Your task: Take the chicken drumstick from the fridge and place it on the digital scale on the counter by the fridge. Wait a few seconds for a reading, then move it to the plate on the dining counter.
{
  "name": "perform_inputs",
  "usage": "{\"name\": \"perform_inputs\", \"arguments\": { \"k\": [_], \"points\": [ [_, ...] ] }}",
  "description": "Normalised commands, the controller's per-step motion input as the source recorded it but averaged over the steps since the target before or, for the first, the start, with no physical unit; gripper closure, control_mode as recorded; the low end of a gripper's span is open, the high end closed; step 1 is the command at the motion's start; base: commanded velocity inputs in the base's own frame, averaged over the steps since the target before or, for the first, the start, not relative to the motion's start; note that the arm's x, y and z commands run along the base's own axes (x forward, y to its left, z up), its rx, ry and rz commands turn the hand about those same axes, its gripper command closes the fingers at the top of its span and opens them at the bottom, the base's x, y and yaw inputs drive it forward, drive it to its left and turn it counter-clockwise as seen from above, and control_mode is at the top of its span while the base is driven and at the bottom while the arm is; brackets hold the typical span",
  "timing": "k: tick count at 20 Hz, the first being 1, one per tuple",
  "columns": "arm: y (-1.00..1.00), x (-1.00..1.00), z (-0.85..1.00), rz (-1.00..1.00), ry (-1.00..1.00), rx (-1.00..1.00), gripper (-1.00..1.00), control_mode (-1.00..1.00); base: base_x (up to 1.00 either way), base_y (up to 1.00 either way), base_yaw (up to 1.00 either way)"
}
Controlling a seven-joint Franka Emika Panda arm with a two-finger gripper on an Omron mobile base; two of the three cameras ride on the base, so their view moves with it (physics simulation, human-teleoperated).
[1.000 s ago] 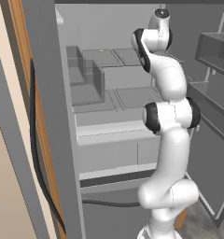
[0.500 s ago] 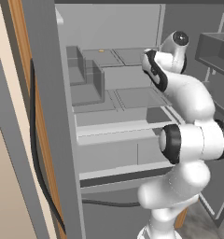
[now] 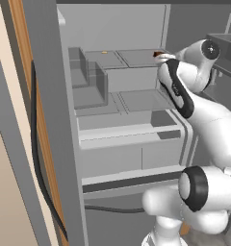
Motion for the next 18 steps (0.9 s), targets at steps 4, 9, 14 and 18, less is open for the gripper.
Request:
{"name": "perform_inputs", "arguments": {
  "k": [4, 9, 14, 18],
  "points": [
    [0.0, -1.0, 0.46, 0.12, 0.02, -0.06, 1.0, -1.0, 0.0, 0.0, 0.0],
    [0.0, -1.0, 0.15, 0.12, 0.1, -0.13, 1.0, -1.0, 0.0, 0.0, 0.0],
    [0.07, -1.0, 0.0, 0.09, 0.22, -0.23, 1.0, -1.0, 0.0, 0.0, 0.0],
    [0.2, -1.0, 0.0, 0.02, 0.3, -0.23, 1.0, -1.0, 0.0, 0.0, 0.0]
  ]
}}
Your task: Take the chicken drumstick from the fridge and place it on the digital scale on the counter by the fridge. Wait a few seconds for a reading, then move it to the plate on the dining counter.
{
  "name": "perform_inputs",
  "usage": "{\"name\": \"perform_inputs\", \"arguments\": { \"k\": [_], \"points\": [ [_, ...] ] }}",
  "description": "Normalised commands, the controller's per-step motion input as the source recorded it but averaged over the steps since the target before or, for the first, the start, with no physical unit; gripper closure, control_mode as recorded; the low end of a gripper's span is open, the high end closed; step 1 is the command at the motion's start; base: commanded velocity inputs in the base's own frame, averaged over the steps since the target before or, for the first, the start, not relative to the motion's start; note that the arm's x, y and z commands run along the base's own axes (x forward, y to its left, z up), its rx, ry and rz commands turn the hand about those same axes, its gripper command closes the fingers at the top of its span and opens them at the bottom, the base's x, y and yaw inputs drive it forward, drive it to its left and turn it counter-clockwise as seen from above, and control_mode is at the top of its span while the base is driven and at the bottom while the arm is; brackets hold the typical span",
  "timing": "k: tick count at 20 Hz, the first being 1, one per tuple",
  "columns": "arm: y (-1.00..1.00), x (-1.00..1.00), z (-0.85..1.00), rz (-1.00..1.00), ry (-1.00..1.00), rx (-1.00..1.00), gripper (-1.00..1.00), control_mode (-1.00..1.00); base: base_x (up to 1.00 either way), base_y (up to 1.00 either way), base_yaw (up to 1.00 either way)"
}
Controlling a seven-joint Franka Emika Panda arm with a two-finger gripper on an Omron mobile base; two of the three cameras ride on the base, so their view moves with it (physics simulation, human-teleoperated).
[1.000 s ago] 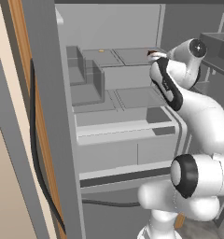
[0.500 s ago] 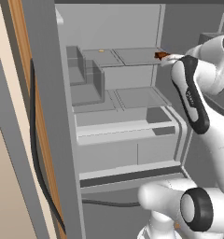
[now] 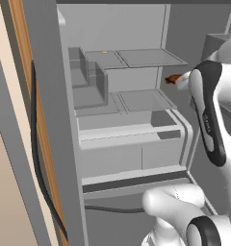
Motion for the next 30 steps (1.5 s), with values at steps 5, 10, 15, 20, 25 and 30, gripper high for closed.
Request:
{"name": "perform_inputs", "arguments": {
  "k": [5, 10, 15, 20, 25, 30],
  "points": [
    [0.23, -1.0, 0.0, 0.0, 0.28, -0.16, 1.0, -1.0, 0.0, 0.0, 0.0],
    [0.19, -0.91, -0.16, 0.0, 0.15, -0.05, 1.0, -1.0, 0.0, 0.0, 0.0],
    [0.22, -0.61, 0.0, -0.03, -0.01, 0.0, 1.0, -1.0, 0.0, 0.0, 0.0],
    [0.16, -0.29, -0.09, -0.15, 0.0, 0.02, 1.0, -1.0, 0.0, 0.0, 0.0],
    [0.08, 0.02, -0.82, -0.19, 0.0, 0.17, 1.0, -1.0, 0.0, 0.0, 0.0],
    [-0.01, 0.01, -0.46, -0.14, 0.0, 0.21, 1.0, -1.0, 0.0, 0.0, 0.0]
  ]
}}
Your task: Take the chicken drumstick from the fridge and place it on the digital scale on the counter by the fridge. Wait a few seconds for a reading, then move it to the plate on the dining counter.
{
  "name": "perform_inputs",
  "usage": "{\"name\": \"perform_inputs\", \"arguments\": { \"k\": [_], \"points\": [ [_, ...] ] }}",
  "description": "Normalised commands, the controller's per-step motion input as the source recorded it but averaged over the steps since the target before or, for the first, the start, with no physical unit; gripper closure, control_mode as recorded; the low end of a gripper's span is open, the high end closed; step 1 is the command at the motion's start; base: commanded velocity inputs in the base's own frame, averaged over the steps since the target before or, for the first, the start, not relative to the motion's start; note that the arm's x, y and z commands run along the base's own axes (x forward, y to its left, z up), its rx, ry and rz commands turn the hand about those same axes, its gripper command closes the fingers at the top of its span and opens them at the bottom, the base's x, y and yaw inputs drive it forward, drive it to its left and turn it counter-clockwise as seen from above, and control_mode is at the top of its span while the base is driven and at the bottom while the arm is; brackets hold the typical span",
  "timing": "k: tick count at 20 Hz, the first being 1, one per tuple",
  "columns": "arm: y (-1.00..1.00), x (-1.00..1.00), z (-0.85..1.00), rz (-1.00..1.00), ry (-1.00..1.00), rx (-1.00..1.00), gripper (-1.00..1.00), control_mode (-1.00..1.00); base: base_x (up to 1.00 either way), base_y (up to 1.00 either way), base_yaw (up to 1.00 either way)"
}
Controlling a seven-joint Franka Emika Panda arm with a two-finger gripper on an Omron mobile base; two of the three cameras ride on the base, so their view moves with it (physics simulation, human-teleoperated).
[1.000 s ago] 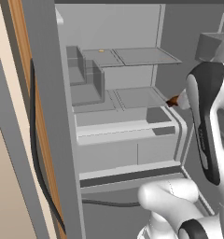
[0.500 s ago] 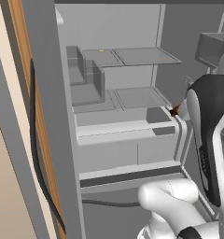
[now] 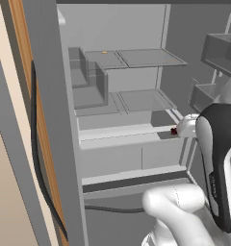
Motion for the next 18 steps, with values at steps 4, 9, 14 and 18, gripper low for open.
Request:
{"name": "perform_inputs", "arguments": {
  "k": [4, 9, 14, 18],
  "points": [
    [-0.08, -0.01, 0.04, -0.01, 0.02, 0.01, 1.0, -1.0, 0.0, 0.0, 0.0],
    [0.0, 0.0, 0.0, 0.0, 0.0, 0.0, 1.0, -1.0, 0.0, 0.0, 0.0],
    [0.0, 0.0, 0.0, 0.0, 0.0, 0.0, 1.0, -1.0, 0.0, 0.0, 0.0],
    [0.0, -0.01, 0.0, 0.0, 0.0, 0.0, 1.0, 1.0, -0.43, -0.11, 0.0]
  ]
}}
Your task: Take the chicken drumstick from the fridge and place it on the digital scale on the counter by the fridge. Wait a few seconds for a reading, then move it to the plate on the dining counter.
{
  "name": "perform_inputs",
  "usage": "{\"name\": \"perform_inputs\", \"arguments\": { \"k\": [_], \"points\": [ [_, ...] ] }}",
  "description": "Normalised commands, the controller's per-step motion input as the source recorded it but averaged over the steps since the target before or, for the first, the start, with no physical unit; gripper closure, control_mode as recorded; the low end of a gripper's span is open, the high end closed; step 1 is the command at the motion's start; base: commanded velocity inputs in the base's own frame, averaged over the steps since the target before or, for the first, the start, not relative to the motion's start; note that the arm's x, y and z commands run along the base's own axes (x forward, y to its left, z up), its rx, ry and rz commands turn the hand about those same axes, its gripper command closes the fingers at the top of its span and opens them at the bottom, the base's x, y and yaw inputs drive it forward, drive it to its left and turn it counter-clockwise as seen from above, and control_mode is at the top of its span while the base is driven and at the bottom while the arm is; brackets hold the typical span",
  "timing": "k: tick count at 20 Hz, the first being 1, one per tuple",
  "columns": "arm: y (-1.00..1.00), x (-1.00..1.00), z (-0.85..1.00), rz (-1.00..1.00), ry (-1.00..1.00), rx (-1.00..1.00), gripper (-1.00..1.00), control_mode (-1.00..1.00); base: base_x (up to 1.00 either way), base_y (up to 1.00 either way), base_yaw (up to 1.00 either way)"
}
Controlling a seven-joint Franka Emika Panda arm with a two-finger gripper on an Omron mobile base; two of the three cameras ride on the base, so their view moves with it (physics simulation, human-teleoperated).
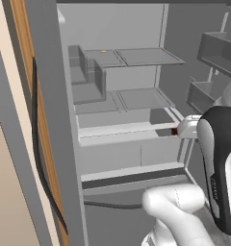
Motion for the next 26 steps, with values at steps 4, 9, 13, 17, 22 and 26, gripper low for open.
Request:
{"name": "perform_inputs", "arguments": {
  "k": [4, 9, 13, 17, 22, 26],
  "points": [
    [0.0, 0.0, 0.0, 0.0, 0.0, 0.0, 1.0, 1.0, -1.0, -0.45, 0.0],
    [0.0, 0.0, 0.0, 0.0, 0.0, 0.0, 1.0, 1.0, -1.0, -0.42, -0.02],
    [0.0, 0.0, 0.0, 0.0, 0.0, 0.0, 1.0, 1.0, -0.62, -0.7, -0.08],
    [0.0, 0.0, 0.0, 0.0, 0.0, 0.0, 1.0, 1.0, 0.06, -1.0, 0.01],
    [0.0, 0.0, 0.0, 0.0, 0.0, 0.0, 1.0, 1.0, 0.71, -1.0, 0.08],
    [0.0, 0.0, 0.0, 0.0, 0.0, 0.0, 1.0, 1.0, 0.97, -1.0, 0.18]
  ]
}}
